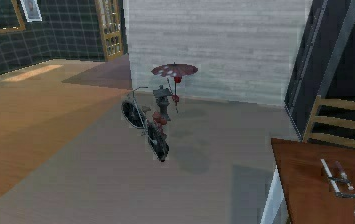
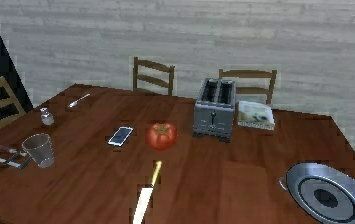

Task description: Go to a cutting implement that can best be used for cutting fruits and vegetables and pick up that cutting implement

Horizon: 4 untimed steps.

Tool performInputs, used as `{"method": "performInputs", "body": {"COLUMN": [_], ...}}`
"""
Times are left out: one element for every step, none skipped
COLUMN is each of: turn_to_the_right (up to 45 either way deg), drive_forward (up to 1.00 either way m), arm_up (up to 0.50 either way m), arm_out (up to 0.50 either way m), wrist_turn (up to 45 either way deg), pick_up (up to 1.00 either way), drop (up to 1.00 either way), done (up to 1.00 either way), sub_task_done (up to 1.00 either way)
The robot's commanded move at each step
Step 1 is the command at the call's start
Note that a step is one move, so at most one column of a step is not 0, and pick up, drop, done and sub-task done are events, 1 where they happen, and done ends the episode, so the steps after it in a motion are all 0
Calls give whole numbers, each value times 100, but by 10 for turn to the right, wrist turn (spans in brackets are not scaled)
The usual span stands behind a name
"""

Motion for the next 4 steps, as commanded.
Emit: {"method": "performInputs", "body": {"turn_to_the_right": [0, 0, 0, 0], "drive_forward": [0, 0, 0, 0], "arm_up": [50, 38, 0, 0], "arm_out": [0, 0, 4, 0], "wrist_turn": [0, 0, 0, 450], "pick_up": [0, 0, 0, 0], "drop": [0, 0, 0, 0], "done": [0, 0, 0, 0], "sub_task_done": [0, 0, 0, 0]}}
